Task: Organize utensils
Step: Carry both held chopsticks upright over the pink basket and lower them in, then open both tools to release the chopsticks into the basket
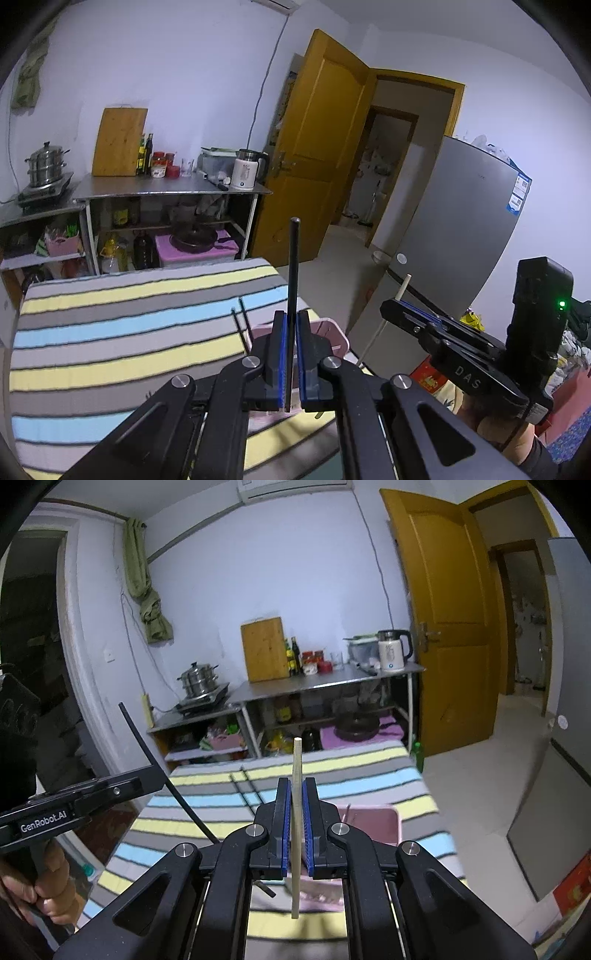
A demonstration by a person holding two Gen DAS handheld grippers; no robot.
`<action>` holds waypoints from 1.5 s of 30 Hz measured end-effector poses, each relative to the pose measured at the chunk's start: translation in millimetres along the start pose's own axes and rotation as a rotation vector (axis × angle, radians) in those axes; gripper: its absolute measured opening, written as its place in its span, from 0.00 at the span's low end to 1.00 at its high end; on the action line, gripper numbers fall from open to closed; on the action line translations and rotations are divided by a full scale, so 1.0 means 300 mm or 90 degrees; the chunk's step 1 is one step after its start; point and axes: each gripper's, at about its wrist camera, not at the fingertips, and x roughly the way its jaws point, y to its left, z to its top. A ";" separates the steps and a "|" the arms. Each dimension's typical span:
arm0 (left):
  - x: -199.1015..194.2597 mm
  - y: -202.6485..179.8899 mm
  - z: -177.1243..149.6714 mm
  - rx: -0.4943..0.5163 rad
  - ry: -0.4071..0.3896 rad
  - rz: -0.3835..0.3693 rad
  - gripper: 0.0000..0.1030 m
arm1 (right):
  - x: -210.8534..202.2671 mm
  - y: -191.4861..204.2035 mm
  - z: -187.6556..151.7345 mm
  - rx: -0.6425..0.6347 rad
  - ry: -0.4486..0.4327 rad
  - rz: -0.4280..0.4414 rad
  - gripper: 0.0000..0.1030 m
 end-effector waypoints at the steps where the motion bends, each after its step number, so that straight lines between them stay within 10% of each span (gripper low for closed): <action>1: 0.013 -0.004 0.014 0.004 -0.001 0.003 0.04 | 0.001 -0.002 0.009 0.001 -0.004 -0.001 0.06; 22: 0.261 0.051 0.001 -0.003 0.042 0.013 0.04 | 0.151 -0.097 0.012 0.042 -0.021 -0.029 0.06; 45: 0.386 0.113 -0.189 -0.013 0.125 0.029 0.04 | 0.266 -0.111 -0.199 0.035 0.094 -0.040 0.06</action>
